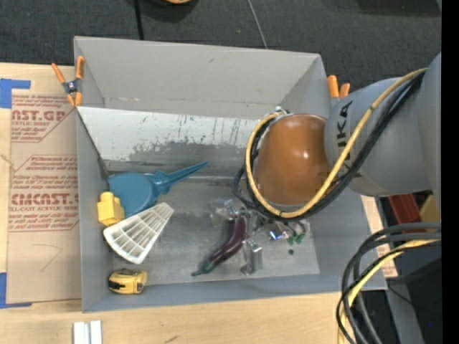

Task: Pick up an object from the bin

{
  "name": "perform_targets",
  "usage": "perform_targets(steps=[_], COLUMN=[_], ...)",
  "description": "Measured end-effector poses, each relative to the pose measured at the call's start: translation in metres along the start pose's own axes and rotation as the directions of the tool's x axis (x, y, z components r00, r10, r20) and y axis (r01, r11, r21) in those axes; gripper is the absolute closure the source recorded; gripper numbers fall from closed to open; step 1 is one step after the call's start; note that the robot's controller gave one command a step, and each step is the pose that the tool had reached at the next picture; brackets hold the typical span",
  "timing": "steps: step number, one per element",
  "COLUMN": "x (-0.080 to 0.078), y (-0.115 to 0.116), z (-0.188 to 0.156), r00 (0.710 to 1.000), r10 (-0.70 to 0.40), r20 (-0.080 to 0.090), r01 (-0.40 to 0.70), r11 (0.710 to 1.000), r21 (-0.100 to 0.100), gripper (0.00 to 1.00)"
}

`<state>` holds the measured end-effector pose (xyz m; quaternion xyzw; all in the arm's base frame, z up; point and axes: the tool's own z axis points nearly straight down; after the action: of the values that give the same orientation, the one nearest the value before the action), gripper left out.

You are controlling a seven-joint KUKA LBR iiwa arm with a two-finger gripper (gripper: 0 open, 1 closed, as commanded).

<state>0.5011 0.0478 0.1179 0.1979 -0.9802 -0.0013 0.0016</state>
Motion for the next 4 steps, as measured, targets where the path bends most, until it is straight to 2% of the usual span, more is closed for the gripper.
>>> perform_targets(steps=[1, 2, 4], x=[-0.007, -0.017, -0.015], y=[-0.003, -0.01, -0.009], z=[0.004, 0.048, 0.038], r00=[0.999, 0.999, 0.999], r10=[-0.048, -0.046, -0.046], r20=[0.011, 0.0, -0.005], r01=[0.048, 0.046, 0.046], r11=[0.999, 0.999, 0.999], r21=[0.003, -0.002, -0.004], gripper=[0.0, 1.0, 1.0])
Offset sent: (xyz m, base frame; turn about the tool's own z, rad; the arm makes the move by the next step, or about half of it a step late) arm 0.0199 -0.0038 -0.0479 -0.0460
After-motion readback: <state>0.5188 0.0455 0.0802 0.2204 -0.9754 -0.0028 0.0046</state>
